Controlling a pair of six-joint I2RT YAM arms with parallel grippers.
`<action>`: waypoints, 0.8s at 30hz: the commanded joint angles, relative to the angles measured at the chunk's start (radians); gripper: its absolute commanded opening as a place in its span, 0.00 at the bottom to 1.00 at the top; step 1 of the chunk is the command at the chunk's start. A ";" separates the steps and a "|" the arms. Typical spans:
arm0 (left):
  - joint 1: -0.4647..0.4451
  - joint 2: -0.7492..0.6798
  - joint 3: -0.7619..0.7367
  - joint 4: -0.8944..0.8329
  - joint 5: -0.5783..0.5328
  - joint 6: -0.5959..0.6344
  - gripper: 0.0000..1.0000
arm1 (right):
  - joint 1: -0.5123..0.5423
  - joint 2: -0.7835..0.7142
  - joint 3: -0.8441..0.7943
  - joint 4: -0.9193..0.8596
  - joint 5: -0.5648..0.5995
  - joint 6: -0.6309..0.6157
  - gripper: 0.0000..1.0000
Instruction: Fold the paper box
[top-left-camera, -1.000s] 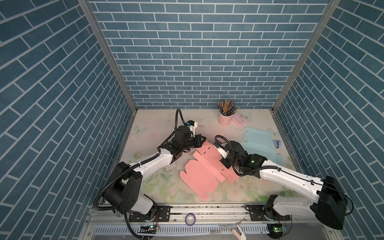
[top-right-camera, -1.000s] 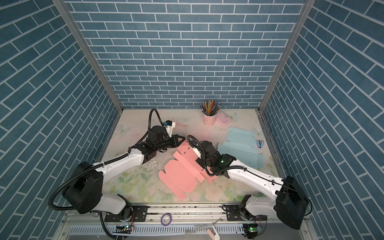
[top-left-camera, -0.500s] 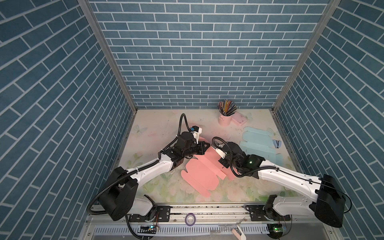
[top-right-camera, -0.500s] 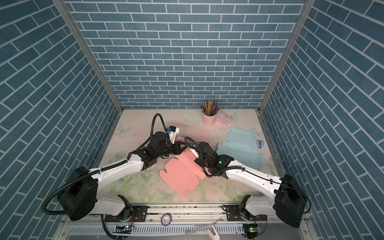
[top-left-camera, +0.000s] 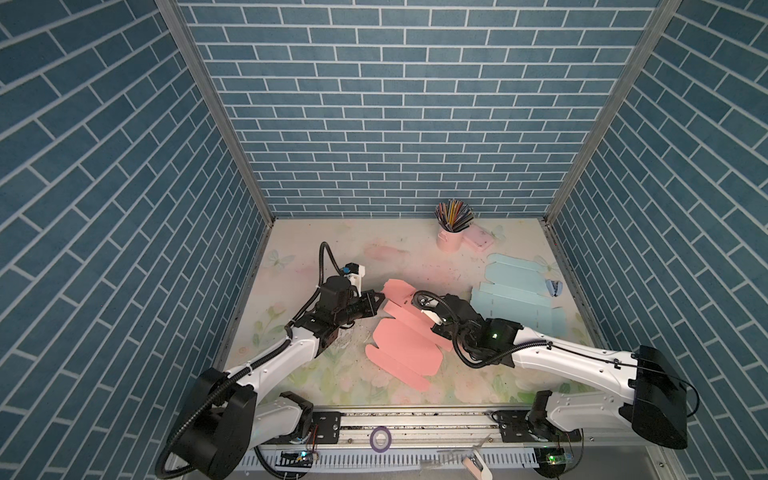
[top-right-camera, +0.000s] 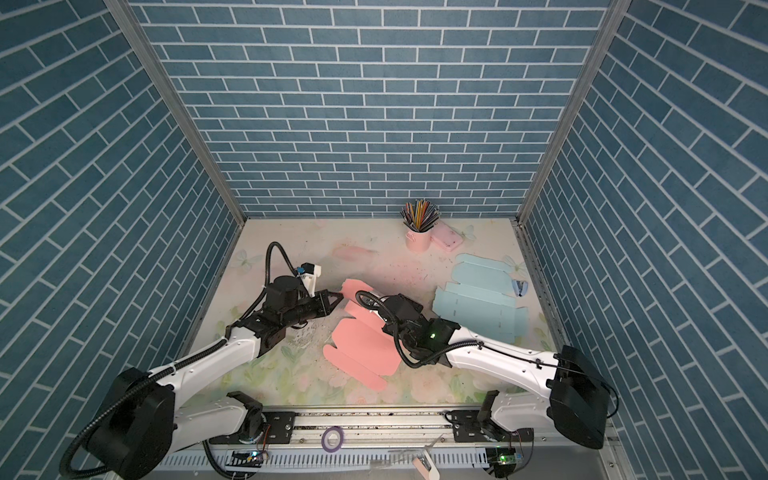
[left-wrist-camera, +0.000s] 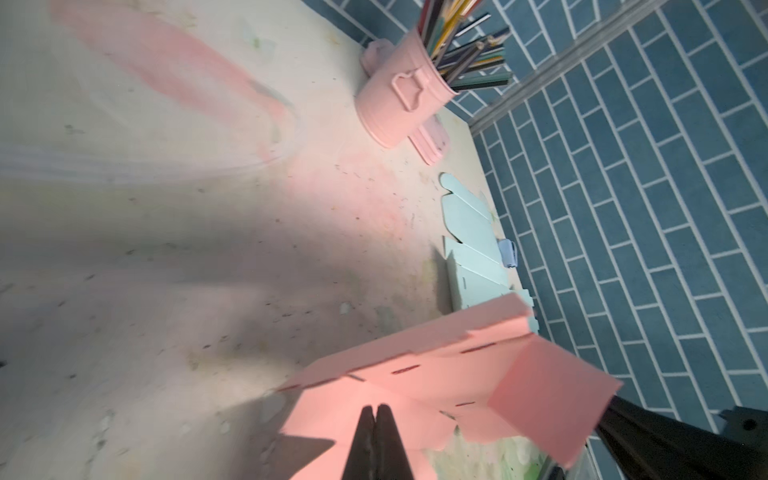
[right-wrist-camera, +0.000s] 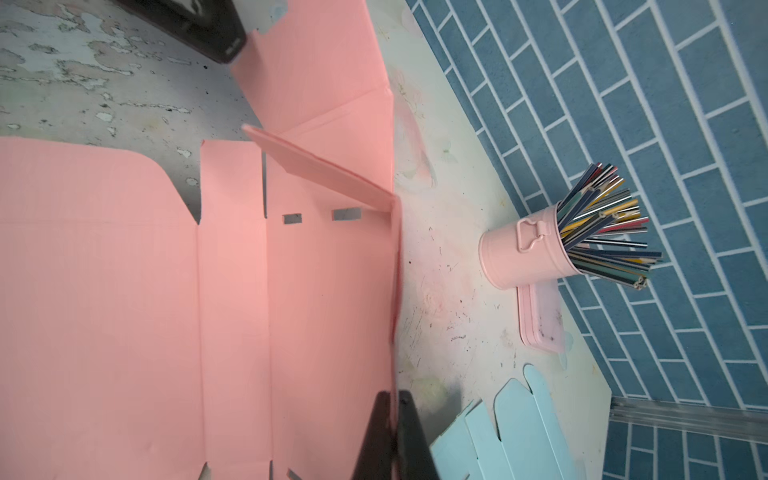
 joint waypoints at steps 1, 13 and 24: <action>0.061 0.012 -0.051 0.042 0.020 -0.011 0.00 | 0.015 0.006 -0.001 0.035 0.063 -0.059 0.00; 0.042 0.292 -0.066 0.303 -0.020 -0.011 0.00 | 0.039 0.056 0.011 0.065 0.065 -0.058 0.00; -0.043 0.419 -0.063 0.497 0.028 -0.051 0.00 | 0.044 0.065 -0.001 0.084 0.077 -0.043 0.00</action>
